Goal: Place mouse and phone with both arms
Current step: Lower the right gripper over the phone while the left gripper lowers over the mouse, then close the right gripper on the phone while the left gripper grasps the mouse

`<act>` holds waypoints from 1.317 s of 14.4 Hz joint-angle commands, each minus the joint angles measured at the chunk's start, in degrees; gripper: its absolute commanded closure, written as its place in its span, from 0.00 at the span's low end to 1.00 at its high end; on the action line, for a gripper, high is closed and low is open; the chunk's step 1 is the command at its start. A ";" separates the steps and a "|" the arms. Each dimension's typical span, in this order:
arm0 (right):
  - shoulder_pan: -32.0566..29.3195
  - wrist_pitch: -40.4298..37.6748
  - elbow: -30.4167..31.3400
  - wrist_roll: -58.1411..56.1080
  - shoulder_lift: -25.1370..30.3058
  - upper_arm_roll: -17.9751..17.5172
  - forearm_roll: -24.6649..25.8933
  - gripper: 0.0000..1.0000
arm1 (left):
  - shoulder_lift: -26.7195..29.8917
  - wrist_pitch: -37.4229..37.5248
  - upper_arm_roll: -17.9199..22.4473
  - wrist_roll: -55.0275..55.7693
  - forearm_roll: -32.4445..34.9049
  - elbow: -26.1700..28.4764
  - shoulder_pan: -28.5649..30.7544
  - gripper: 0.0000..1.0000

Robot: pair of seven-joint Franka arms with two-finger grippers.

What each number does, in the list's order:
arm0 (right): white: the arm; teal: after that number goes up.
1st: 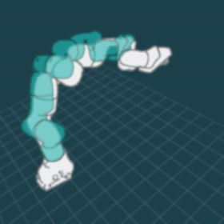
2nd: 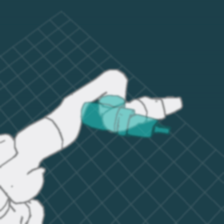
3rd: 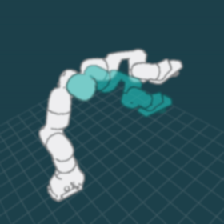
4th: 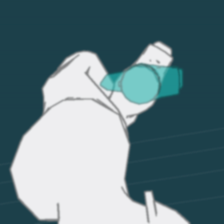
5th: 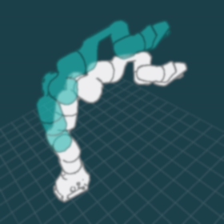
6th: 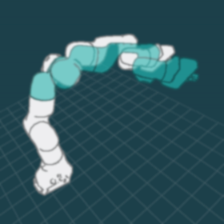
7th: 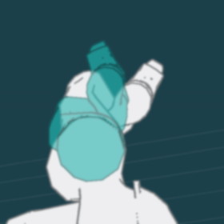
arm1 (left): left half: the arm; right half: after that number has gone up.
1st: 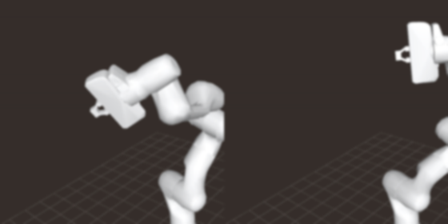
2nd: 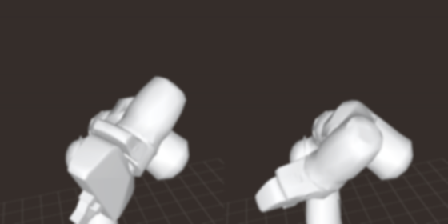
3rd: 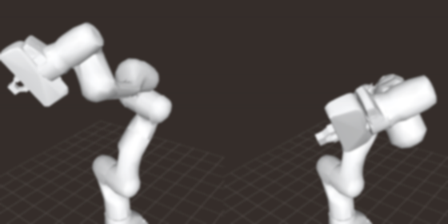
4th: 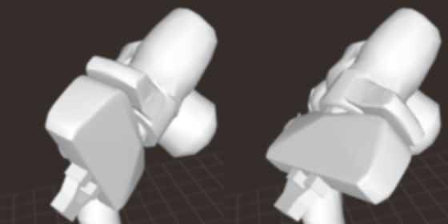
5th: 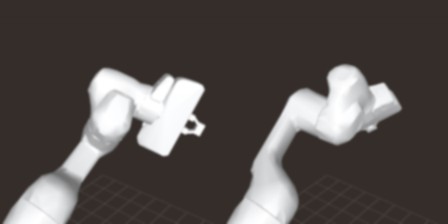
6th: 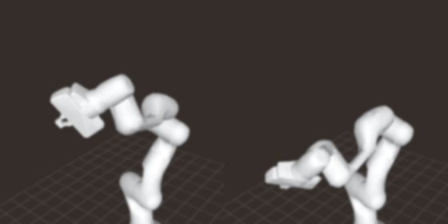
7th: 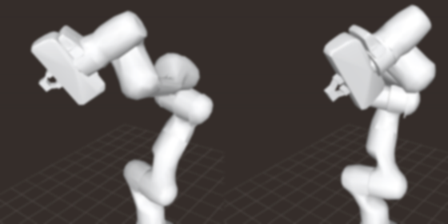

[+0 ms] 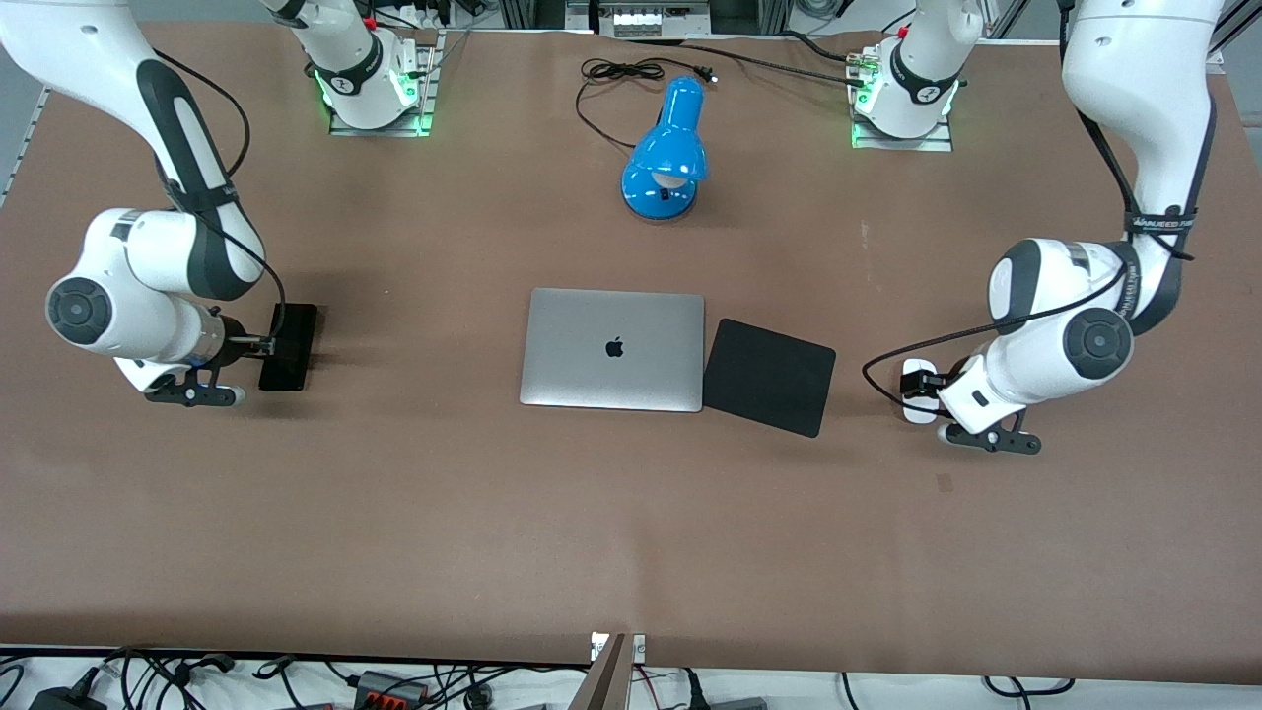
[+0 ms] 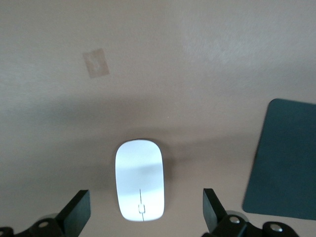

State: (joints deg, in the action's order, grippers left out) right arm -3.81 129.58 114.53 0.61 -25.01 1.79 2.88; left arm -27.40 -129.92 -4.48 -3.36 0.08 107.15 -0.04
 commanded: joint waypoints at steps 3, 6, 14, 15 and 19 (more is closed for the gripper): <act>-0.41 6.56 4.83 2.29 -0.91 -0.29 0.46 0.00 | 1.39 -5.43 -0.09 -3.31 1.06 5.52 0.13 0.00; -0.58 7.43 4.66 2.29 -2.41 -0.20 0.72 0.00 | 0.16 -6.04 -0.09 -4.28 0.98 5.61 0.31 0.00; -0.58 7.17 4.48 0.89 -3.55 -0.12 1.42 0.00 | -1.43 -11.83 -0.09 -4.37 1.06 7.63 0.66 0.00; -0.67 7.09 4.48 0.88 -3.64 -0.12 2.04 0.00 | -1.34 -11.85 -0.09 -4.37 1.06 7.81 0.66 0.00; -0.67 6.73 3.42 0.18 -3.64 -0.03 2.31 0.00 | -1.60 -12.11 0.00 -6.73 1.06 7.90 1.71 0.00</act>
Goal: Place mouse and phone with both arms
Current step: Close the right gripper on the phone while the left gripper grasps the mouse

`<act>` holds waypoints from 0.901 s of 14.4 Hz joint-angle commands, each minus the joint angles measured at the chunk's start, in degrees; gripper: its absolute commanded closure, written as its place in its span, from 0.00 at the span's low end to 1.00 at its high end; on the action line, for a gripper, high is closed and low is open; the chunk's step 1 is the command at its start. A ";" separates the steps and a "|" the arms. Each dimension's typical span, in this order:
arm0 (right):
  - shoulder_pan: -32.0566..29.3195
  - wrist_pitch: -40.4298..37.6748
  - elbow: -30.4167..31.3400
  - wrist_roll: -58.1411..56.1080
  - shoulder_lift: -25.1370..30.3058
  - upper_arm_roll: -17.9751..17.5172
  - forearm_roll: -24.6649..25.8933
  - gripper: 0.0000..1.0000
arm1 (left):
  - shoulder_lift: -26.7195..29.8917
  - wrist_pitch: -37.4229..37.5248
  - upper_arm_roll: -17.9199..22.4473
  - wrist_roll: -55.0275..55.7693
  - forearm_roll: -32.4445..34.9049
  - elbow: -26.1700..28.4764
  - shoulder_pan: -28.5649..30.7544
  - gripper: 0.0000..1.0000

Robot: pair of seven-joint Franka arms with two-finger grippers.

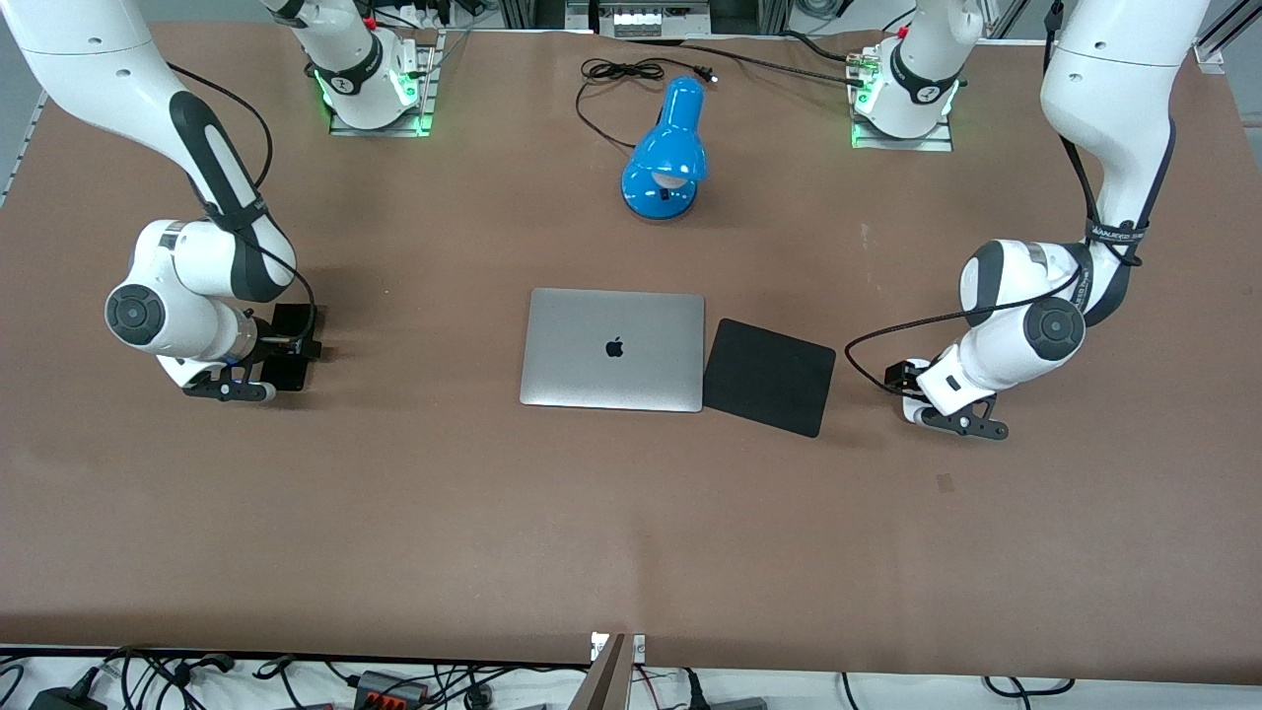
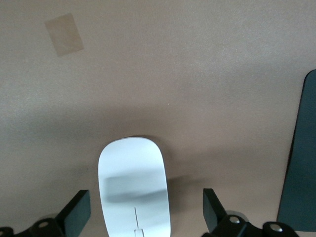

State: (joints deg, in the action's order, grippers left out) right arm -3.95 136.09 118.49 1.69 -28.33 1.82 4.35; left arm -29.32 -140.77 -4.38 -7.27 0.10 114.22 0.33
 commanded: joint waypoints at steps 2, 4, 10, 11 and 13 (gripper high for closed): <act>-0.45 0.23 -0.54 -0.98 -0.41 -0.07 0.92 0.00 | 0.14 -1.26 -0.19 -3.19 1.04 1.17 1.87 0.00; -0.62 0.05 -0.54 -0.98 -0.58 -0.07 1.45 0.00 | 0.14 -1.43 -0.19 -3.19 1.04 1.62 1.87 0.00; -2.03 -0.30 -0.27 -0.55 -1.72 -0.15 1.36 0.00 | 0.40 -4.95 -0.19 -2.93 0.95 3.55 1.87 0.00; -2.03 -0.30 -0.19 -0.20 -1.72 -0.15 1.36 0.00 | 0.40 -4.95 -0.19 -2.84 1.04 3.55 1.87 0.00; -2.03 -0.82 -0.10 -0.19 -1.72 -0.15 1.27 0.00 | 0.49 -5.56 -0.19 -2.84 1.04 4.25 1.87 0.00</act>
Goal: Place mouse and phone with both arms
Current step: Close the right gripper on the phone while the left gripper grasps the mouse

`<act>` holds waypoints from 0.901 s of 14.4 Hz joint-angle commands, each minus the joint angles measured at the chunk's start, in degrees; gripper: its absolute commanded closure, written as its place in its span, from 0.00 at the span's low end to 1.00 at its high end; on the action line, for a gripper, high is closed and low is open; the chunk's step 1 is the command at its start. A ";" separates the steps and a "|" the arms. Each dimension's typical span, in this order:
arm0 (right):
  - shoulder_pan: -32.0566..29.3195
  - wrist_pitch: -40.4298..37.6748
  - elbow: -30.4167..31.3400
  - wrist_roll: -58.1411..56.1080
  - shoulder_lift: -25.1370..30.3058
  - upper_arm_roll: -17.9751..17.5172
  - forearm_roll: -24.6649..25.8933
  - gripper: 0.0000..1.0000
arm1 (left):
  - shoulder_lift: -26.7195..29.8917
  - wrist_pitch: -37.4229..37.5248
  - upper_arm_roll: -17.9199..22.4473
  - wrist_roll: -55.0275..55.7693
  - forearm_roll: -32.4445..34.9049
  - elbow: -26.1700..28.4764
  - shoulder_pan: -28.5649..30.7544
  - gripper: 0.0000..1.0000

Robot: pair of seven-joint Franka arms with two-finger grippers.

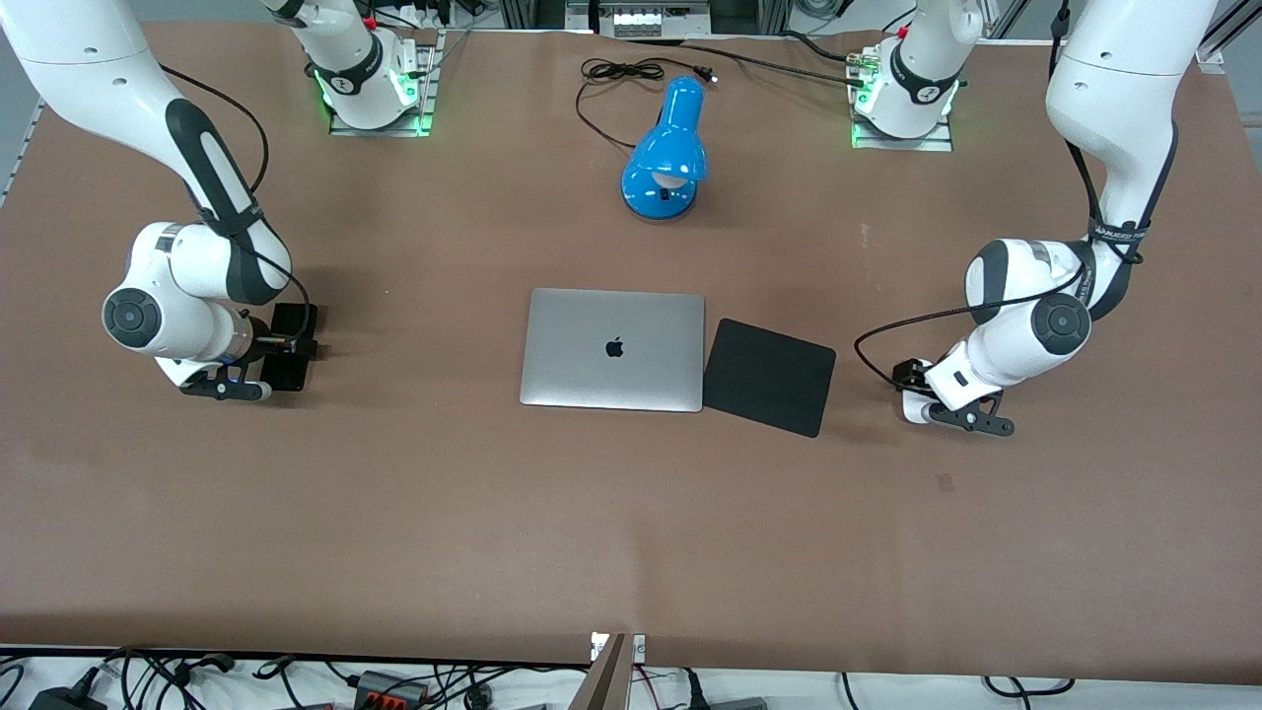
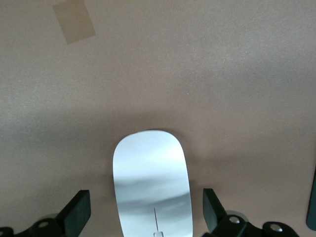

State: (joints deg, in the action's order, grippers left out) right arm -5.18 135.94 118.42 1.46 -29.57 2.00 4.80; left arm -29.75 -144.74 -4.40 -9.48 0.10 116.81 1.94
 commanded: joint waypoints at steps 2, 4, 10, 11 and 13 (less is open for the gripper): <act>-0.79 -1.55 -0.12 -0.05 -0.49 -0.33 0.74 0.03 | 0.92 -1.94 -0.17 -0.63 1.04 1.76 0.26 0.03; -0.79 -1.56 -0.12 -0.05 -0.49 -0.33 0.74 0.10 | 0.92 -1.94 -0.17 -0.63 1.04 1.76 0.26 0.06; -0.53 -2.69 -0.47 -0.75 -0.32 -0.42 0.74 0.89 | 0.92 -1.94 -0.17 -0.63 1.04 1.76 0.26 0.19; -0.53 -2.70 -0.47 -1.36 -0.14 -0.51 0.82 0.95 | 0.92 -1.94 -0.17 -0.63 1.04 1.93 0.26 0.19; -0.62 -2.79 -0.56 -3.38 0.21 -0.59 0.74 0.97 | 1.00 -2.03 -0.17 -0.63 1.04 2.28 0.26 0.22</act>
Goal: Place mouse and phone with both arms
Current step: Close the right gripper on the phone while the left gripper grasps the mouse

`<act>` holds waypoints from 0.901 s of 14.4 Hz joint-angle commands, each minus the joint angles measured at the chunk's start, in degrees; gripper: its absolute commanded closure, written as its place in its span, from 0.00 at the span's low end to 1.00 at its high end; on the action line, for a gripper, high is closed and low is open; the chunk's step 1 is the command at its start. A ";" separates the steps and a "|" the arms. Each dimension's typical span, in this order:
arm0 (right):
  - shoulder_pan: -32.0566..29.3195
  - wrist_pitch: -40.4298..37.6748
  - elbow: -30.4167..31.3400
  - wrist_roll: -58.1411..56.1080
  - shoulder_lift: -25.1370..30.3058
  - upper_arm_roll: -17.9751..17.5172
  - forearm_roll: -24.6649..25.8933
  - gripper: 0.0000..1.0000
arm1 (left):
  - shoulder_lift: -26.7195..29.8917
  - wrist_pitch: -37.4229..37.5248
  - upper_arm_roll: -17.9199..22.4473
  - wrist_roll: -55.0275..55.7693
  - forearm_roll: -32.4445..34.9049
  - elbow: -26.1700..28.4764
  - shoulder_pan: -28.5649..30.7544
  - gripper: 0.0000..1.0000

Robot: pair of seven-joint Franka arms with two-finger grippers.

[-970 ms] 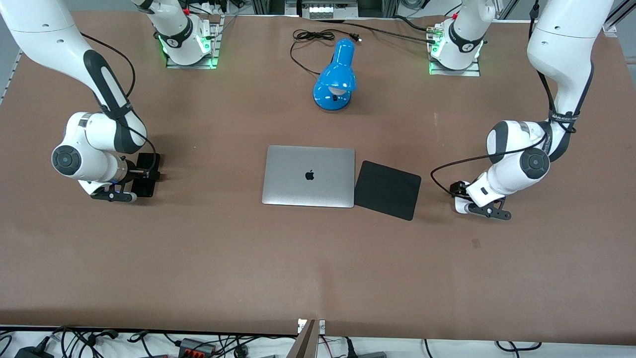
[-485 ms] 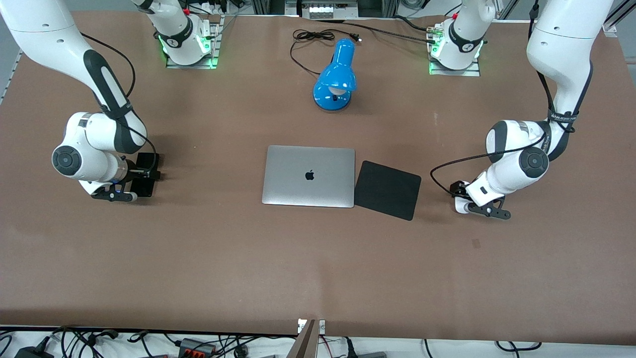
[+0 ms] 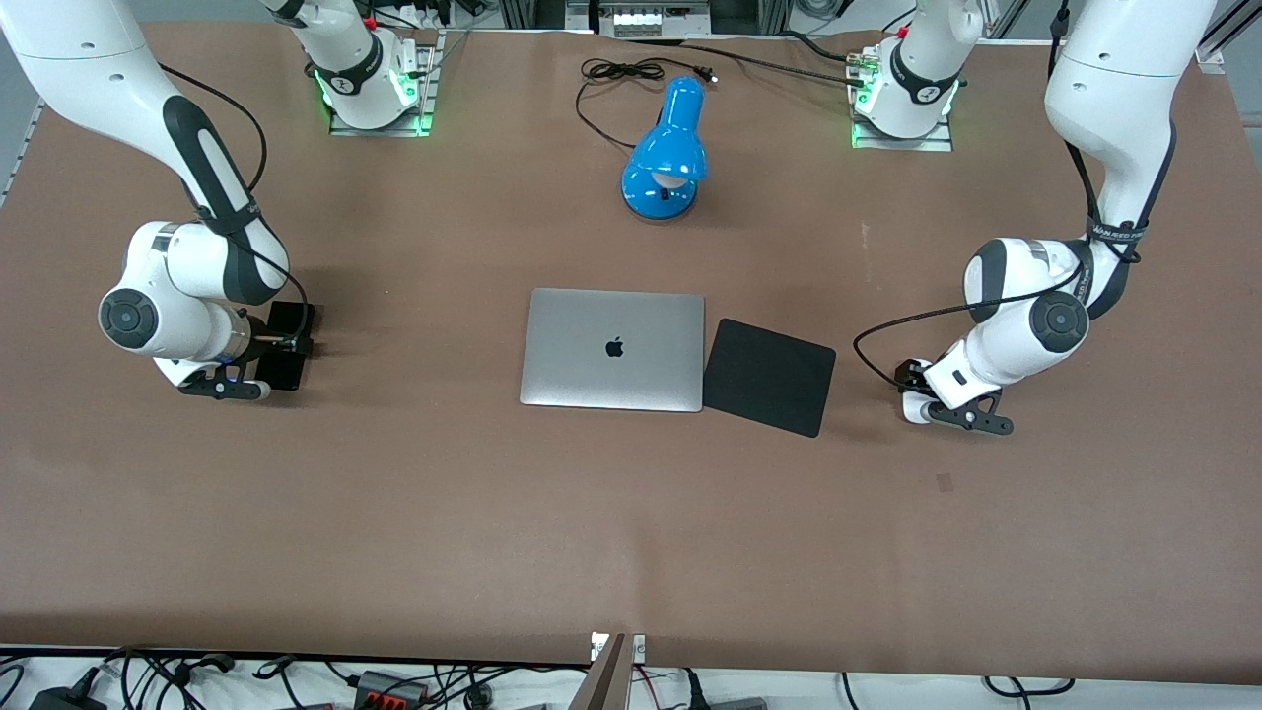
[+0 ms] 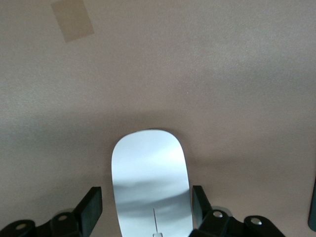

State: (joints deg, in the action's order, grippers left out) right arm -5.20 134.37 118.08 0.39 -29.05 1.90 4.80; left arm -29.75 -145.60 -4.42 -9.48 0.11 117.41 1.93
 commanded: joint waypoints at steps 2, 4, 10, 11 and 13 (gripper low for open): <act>-0.60 -2.97 -1.00 -3.81 1.27 -0.67 0.65 0.97 | 1.01 -1.18 -0.15 -0.63 1.04 1.77 0.26 0.27; -0.16 -8.14 -3.63 -3.82 3.11 -0.93 0.30 0.97 | 1.01 -1.18 -0.15 -0.63 0.95 1.77 0.26 0.32; 0.28 -17.13 -12.17 -2.41 3.56 -9.28 0.03 0.97 | 1.09 -0.74 -0.15 -0.28 1.04 1.42 -0.09 0.41; 0.71 -16.87 -12.17 -1.45 3.12 -10.07 -0.14 0.97 | 1.18 -0.57 -0.15 -0.28 1.04 1.33 -0.18 0.43; 3.34 -16.43 -12.17 1.88 2.07 -10.34 -1.28 0.97 | 1.36 0.22 -0.24 -0.10 0.95 0.99 -0.35 0.43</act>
State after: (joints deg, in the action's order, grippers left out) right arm -3.83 118.24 106.66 -0.61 -25.59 -8.08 4.53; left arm -29.70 -145.82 -4.50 -9.48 0.11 117.83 1.78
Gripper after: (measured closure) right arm 0.211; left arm 0.374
